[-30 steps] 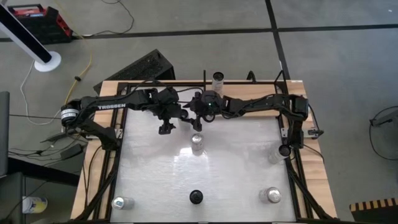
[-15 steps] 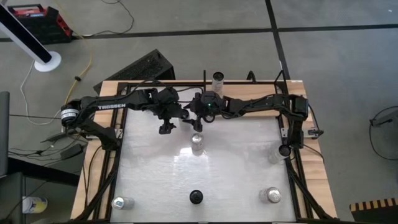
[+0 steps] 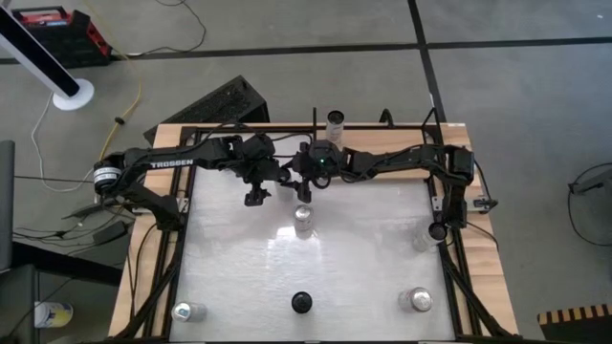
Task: Place canned beverage on shelf
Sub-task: Put the top white and yellow soda can on the shelf
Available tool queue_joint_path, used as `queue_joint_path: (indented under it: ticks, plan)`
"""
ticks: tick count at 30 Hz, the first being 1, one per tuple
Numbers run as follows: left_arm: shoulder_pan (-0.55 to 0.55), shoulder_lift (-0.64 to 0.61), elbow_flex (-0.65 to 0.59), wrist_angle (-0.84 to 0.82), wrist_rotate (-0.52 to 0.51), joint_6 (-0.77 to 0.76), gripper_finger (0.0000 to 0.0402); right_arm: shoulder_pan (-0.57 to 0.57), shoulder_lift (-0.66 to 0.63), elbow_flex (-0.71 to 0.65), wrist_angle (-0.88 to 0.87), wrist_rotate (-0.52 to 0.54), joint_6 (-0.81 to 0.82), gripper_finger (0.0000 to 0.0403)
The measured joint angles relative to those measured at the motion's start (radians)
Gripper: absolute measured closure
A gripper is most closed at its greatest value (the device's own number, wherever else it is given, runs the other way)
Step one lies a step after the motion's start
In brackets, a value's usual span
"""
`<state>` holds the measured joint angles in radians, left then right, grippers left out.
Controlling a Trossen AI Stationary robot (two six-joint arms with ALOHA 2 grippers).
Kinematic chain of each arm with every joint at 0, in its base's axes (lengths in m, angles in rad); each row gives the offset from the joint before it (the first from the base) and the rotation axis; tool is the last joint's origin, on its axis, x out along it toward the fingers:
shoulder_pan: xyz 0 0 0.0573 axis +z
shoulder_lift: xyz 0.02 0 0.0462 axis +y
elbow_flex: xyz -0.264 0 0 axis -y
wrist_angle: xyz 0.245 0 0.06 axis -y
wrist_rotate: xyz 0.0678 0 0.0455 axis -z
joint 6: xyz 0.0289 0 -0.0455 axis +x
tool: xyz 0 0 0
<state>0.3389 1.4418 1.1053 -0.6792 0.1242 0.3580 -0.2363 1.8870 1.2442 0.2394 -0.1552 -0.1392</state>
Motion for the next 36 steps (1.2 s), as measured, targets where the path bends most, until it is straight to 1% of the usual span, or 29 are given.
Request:
queue_joint_path:
  ticks: [9,16,20,24,26,29,31,33,36]
  plan:
    - [0.0,0.0,0.0,-0.036,-0.014,0.004,0.0104,0.021,-0.021,-0.003,-0.013,0.002,0.0,0.0125]
    - [0.0,-0.013,0.0,-0.07,-0.022,0.03,0.0104,0.029,-0.116,-0.003,-0.043,0.0,-0.002,0.0126]
    - [0.005,-0.061,0.0,-0.075,-0.04,0.02,0.0104,0.028,-0.202,-0.003,-0.144,0.0,-0.015,0.0127]
    - [0.02,-0.14,0.0,-0.073,-0.054,0.002,0.0104,0.033,-0.31,-0.003,-0.23,0.001,-0.028,0.0127]
    - [0.027,-0.178,0.0,-0.068,-0.044,-0.017,0.0104,0.034,-0.37,-0.002,-0.28,0.0,-0.047,0.0127]
    - [0.031,-0.233,0.0,-0.059,-0.002,-0.055,0.0104,0.033,-0.462,-0.001,-0.367,-0.003,-0.052,0.0127]
    - [0.029,-0.27,-0.018,-0.01,0.033,-0.075,0.0104,0.029,-0.518,-0.001,-0.425,-0.004,-0.06,0.0127]
    - [0.019,-0.309,-0.07,0.065,0.06,-0.085,0.0104,0.024,-0.575,-0.001,-0.471,-0.001,-0.073,0.0127]
    - [0.012,-0.358,-0.16,0.183,0.063,-0.092,0.0104,0.004,-0.656,-0.001,-0.539,0.012,-0.085,0.0127]
